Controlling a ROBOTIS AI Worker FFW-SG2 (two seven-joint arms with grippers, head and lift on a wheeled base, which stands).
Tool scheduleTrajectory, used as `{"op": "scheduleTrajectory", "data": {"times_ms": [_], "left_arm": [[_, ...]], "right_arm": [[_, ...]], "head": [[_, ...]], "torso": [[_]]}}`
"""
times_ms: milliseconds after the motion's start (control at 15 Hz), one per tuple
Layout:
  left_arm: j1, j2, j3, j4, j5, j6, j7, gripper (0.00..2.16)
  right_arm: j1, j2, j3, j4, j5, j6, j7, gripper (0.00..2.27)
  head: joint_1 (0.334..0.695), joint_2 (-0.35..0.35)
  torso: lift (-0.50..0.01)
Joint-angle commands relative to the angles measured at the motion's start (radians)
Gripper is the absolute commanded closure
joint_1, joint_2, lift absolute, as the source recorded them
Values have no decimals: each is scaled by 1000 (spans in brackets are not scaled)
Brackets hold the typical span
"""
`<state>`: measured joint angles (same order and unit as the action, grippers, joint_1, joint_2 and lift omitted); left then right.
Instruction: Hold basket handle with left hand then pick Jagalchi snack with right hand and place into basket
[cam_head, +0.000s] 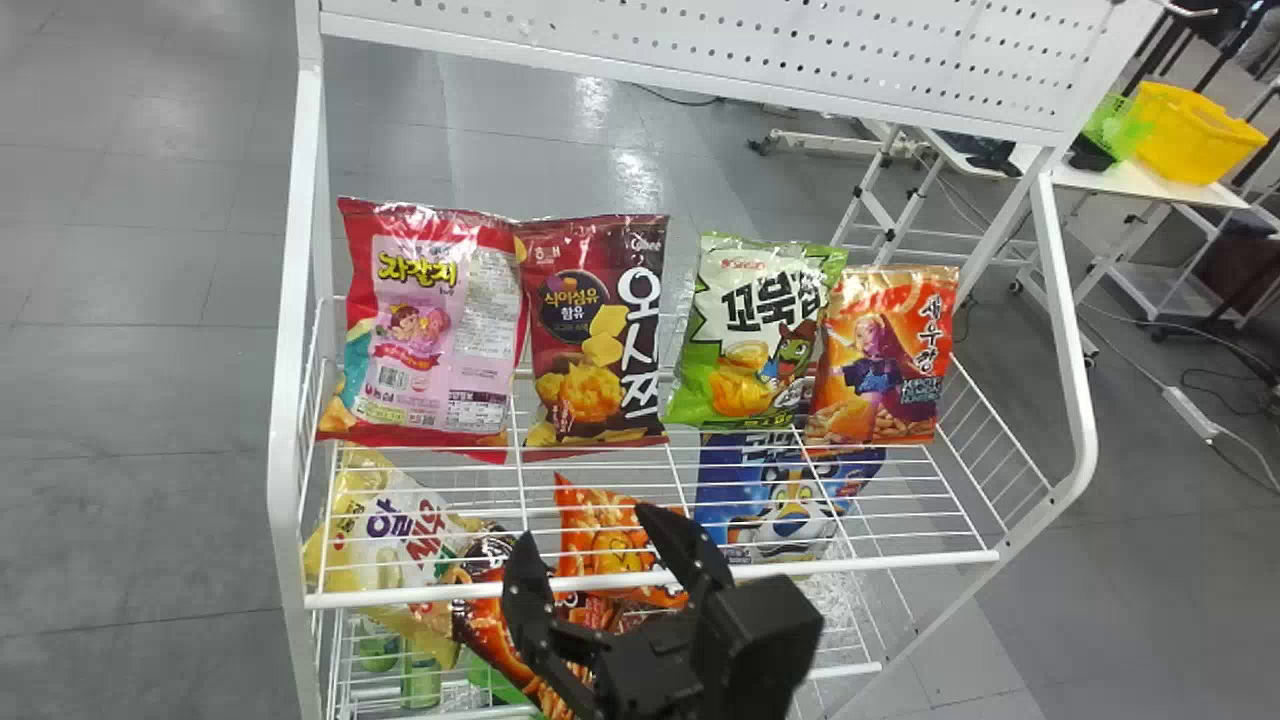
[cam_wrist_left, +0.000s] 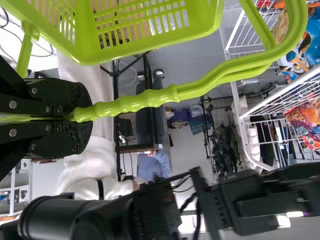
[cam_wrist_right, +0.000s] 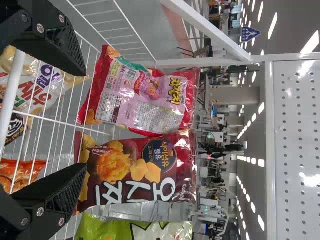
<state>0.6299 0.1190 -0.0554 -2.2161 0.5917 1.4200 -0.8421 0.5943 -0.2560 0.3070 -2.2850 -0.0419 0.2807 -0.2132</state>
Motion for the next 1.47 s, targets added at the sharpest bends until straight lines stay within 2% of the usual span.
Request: {"op": "scheduleTrajectory", "data": {"times_ms": [0, 200, 533, 1133, 1400], "left_arm": [[-6, 4, -6, 9, 0, 0, -3, 2105], [1, 10, -6, 19, 2, 0, -6, 2101], [1, 10, -8, 33, 0, 0, -5, 2105], [-6, 24, -8, 42, 2, 0, -5, 2105], [-19, 30, -6, 67, 7, -9, -9, 2105]], "right_arm": [[-83, 37, 38, 55, 25, 22, -2, 184], [-209, 81, 73, 174, 27, 38, -9, 181], [-416, 132, 100, 345, 5, 81, -6, 137], [-673, 224, 121, 656, -1, 41, -2, 107], [-723, 257, 119, 722, 4, 4, -17, 110]], "head": [[695, -341], [695, -293], [695, -191], [695, -121], [695, -83]], "torso": [[-9], [-9], [-9], [-9], [-9]]}}
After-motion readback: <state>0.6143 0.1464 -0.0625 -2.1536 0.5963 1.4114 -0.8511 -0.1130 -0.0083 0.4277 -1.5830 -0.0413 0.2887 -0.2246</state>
